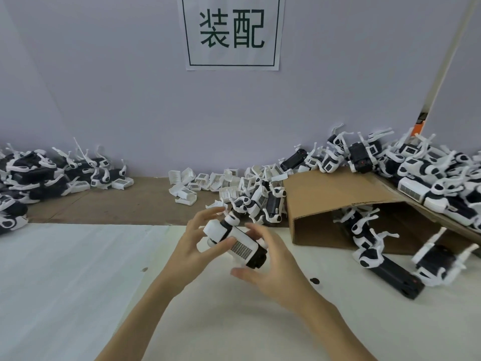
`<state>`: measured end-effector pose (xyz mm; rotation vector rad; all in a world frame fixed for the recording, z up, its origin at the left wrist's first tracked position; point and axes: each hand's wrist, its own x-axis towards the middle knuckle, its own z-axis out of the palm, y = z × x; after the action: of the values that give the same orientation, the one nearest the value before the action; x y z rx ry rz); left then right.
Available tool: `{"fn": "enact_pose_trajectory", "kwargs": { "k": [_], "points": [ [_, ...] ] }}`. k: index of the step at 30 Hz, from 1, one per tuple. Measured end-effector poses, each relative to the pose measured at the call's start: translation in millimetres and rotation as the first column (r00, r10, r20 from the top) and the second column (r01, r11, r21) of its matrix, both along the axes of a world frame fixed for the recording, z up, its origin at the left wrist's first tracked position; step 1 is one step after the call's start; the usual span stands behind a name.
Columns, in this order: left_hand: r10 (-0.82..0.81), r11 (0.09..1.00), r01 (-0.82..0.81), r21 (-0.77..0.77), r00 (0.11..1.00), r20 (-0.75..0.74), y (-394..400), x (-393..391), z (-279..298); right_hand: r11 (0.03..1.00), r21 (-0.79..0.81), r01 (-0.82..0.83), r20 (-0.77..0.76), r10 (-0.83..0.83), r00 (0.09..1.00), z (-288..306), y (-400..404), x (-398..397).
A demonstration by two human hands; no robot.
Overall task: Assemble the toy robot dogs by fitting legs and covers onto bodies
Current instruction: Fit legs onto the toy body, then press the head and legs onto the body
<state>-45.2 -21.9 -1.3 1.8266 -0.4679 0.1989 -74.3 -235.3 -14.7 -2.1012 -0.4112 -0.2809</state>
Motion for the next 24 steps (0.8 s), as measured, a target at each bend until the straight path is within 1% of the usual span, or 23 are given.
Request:
{"fn": "enact_pose_trajectory", "kwargs": {
  "k": [1, 3, 4, 5, 6, 7, 8, 9, 10, 11, 12, 13, 14, 15, 16, 17, 19, 20, 22, 24],
  "points": [
    [0.029, 0.999, -0.03, -0.021, 0.999, -0.03, -0.1, 1.6, -1.8, 0.998, -0.066, 0.023, 0.036, -0.021, 0.999, -2.6, 2.5, -0.6],
    [0.113, 0.993, -0.112, 0.036, 0.992, -0.049, -1.2, 5.2, -7.3, 0.988, -0.119, 0.097, 0.116, -0.083, 0.99, -6.6, 9.1, 0.2],
    [0.156, 0.986, -0.153, 0.068, 0.987, -0.048, -1.4, 6.7, -10.2, 0.986, -0.107, 0.132, 0.133, -0.117, 0.984, -4.5, 11.6, 1.3],
    [0.191, 0.98, -0.186, 0.069, 0.98, -0.061, -1.2, 7.9, -11.3, 0.984, -0.08, 0.157, 0.122, -0.147, 0.982, 1.3, 12.1, 4.4],
    [0.217, 0.976, -0.215, 0.028, 0.971, -0.097, -0.4, 9.0, -11.6, 0.981, -0.05, 0.185, 0.09, -0.18, 0.98, 10.8, 9.3, 11.2],
    [0.23, 0.97, -0.239, -0.045, 0.961, -0.153, 1.0, 10.8, -10.6, 0.976, 0.006, 0.218, 0.051, -0.218, 0.975, 25.4, 3.4, 20.3],
    [0.234, 0.957, -0.263, -0.125, 0.949, -0.21, 3.1, 12.8, -10.0, 0.964, 0.107, 0.242, 0.006, -0.244, 0.97, 44.8, -6.9, 32.7],
    [0.249, 0.938, -0.297, -0.181, 0.936, -0.249, 5.6, 15.6, -9.2, 0.927, 0.273, 0.257, -0.058, -0.25, 0.966, 68.0, -22.8, 47.4],
    [0.284, 0.921, -0.34, -0.191, 0.921, -0.268, 8.8, 18.4, -8.9, 0.838, 0.489, 0.243, -0.135, -0.202, 0.97, 93.9, -41.8, 61.4],
    [0.323, 0.911, -0.376, -0.17, 0.906, -0.272, 12.7, 20.5, -9.4, 0.687, 0.704, 0.179, -0.172, -0.079, 0.982, 119.6, -59.9, 72.0],
    [0.354, 0.906, -0.4, -0.14, 0.895, -0.271, 16.4, 22.5, -10.6, 0.506, 0.856, 0.104, -0.15, 0.051, 0.987, 141.3, -77.0, 80.8],
    [0.374, 0.903, -0.415, -0.111, 0.888, -0.268, 19.4, 24.0, -13.3, 0.355, 0.931, 0.086, -0.138, 0.122, 0.983, 155.6, -90.9, 87.1],
    [0.386, 0.903, -0.42, -0.085, 0.884, -0.264, 21.9, 25.9, -16.7, 0.278, 0.954, 0.115, -0.16, 0.146, 0.976, 161.8, -98.8, 89.8],
    [0.395, 0.905, -0.422, -0.054, 0.881, -0.261, 23.5, 28.0, -19.8, 0.271, 0.949, 0.159, -0.204, 0.145, 0.968, 159.8, -100.7, 90.9],
    [0.406, 0.905, -0.424, -0.014, 0.875, -0.263, 24.7, 29.9, -22.6, 0.304, 0.933, 0.191, -0.245, 0.15, 0.958, 151.6, -95.5, 90.2],
    [0.42, 0.903, -0.428, 0.03, 0.869, -0.263, 25.4, 31.9, -24.7, 0.358, 0.913, 0.195, -0.271, 0.174, 0.947, 137.6, -85.6, 87.6],
    [0.449, 0.893, -0.433, 0.122, 0.863, -0.23, 25.0, 33.5, -29.3, 0.449, 0.877, 0.169, -0.319, 0.283, 0.905, 98.6, -56.5, 76.2],
    [0.459, 0.885, -0.429, 0.18, 0.867, -0.192, 24.1, 33.4, -31.1, 0.474, 0.867, 0.156, -0.34, 0.332, 0.88, 76.9, -40.5, 68.5],
    [0.465, 0.858, -0.421, 0.295, 0.88, -0.099, 22.4, 32.9, -33.1, 0.501, 0.845, 0.185, -0.395, 0.353, 0.848, 37.3, -8.0, 53.9],
    [0.469, 0.824, -0.426, 0.373, 0.883, -0.027, 21.4, 31.4, -36.1, 0.513, 0.824, 0.24, -0.455, 0.349, 0.819, 7.7, 23.3, 42.6]
  ]
}}
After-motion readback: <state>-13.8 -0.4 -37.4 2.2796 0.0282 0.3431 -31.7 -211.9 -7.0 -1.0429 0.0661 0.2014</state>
